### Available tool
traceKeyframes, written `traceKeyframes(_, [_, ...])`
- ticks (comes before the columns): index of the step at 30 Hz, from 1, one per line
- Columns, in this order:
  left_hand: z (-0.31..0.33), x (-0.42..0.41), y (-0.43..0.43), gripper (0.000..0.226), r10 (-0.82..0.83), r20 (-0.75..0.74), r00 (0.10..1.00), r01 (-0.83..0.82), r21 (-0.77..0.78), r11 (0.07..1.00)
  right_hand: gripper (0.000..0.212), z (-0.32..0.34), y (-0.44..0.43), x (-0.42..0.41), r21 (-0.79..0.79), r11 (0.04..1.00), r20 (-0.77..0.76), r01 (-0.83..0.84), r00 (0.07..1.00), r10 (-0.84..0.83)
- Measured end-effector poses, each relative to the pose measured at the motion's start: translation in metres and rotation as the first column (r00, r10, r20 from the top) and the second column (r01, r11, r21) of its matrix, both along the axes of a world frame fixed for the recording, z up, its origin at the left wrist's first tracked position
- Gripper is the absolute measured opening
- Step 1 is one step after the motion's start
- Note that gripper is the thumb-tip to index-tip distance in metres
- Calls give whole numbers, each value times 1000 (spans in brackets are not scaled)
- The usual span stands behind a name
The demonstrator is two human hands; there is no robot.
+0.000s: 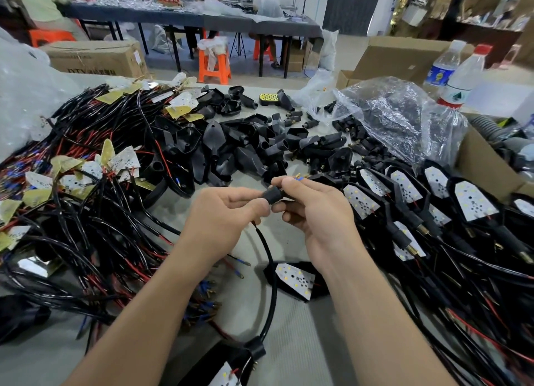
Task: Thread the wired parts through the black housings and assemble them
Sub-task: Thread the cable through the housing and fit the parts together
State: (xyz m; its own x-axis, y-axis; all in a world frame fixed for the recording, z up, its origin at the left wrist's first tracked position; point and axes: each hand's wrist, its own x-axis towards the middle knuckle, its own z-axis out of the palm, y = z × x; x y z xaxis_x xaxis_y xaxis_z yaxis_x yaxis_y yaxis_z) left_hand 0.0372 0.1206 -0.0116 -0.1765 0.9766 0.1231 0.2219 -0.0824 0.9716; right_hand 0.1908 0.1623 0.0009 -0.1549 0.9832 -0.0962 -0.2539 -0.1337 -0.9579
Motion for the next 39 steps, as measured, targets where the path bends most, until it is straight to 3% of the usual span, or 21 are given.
traceKeyframes(7, [10,2,-7,27,-270,193,943,307,-194,932,23,3,7,4,77,986,-92,150,985,-143])
traceKeyframes(11, [13,3,-9,29,-357,229,906,408,-243,880,25,6,14,7,112,967,-153,230,965,-212])
traceKeyframes(16, [11,0,-11,27,-450,209,868,494,-283,822,25,13,27,31,72,913,-251,402,893,-373])
traceKeyframes(22, [14,-13,-17,29,-618,249,746,665,-338,666,20,16,30,46,1,842,-441,539,756,-483])
traceKeyframes(24, [14,-16,-17,25,-601,282,748,664,-327,673,20,19,29,49,-16,852,-468,524,749,-469])
traceKeyframes(27, [14,-15,-14,28,-489,353,798,589,-284,757,33,17,22,44,-27,940,-363,341,873,-327])
traceKeyframes(29, [13,-12,-12,32,-427,408,807,548,-249,798,30,10,15,33,37,996,-155,85,985,-78])
traceKeyframes(30, [13,-12,-11,32,-411,416,811,533,-237,812,23,6,11,27,82,995,-4,-52,999,52])
traceKeyframes(31, [12,-11,-10,31,-404,415,815,523,-227,822,20,3,7,21,114,979,127,-168,980,153])
traceKeyframes(33, [10,-13,-8,31,-406,417,813,520,-208,828,23,-1,3,13,143,944,228,-297,938,261])
traceKeyframes(36, [4,-12,-6,32,-364,453,814,490,-198,849,25,0,3,9,195,950,184,-244,961,209])
traceKeyframes(39, [-1,-9,-4,36,-347,486,802,492,-210,845,27,1,8,11,161,987,0,12,1000,-12])
